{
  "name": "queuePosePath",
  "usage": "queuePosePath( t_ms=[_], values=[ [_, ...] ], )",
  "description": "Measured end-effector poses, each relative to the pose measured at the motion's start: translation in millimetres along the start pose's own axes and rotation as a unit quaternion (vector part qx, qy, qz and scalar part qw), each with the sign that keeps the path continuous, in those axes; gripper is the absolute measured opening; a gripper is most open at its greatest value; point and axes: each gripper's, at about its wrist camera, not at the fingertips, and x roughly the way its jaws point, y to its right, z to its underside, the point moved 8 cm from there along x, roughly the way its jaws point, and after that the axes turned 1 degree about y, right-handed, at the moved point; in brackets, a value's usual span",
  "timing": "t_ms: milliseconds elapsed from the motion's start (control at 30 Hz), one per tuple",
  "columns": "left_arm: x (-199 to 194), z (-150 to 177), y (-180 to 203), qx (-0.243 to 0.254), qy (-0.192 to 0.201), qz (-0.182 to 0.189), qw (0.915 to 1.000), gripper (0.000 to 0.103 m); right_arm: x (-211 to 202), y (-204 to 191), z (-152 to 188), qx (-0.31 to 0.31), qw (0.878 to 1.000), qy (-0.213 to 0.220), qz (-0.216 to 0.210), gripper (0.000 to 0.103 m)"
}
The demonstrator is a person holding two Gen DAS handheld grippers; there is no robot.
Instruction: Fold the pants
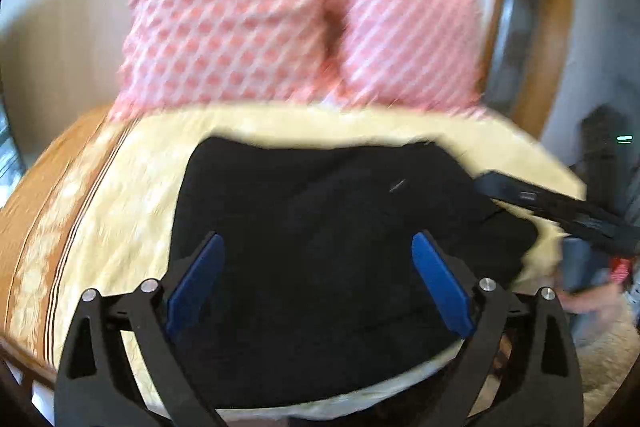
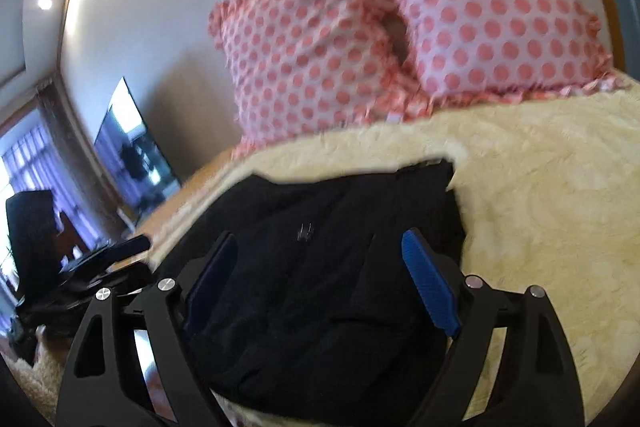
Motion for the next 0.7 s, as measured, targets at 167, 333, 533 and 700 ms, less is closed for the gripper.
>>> queuePosePath(
  t_ms=[167,333,533,700],
  values=[
    [21,35,-5,0.006,-0.044,-0.007,0.999,0.098,11,2,27,-0.033,0.998,-0.046,0.026,0.087],
    [17,39,-4,0.009,-0.032,0.0,0.9995,0.101,-6,35,-19,0.058,0.998,-0.004,0.015,0.087],
    [22,37,-6,0.011,-0.027,0.009,0.9995,0.101,35,79,-37,0.103,0.991,-0.069,0.054,0.086],
    [23,36,-7,0.009,-0.025,0.016,0.9995,0.101,61,90,-30,0.12,0.986,-0.111,0.043,0.079]
  ],
)
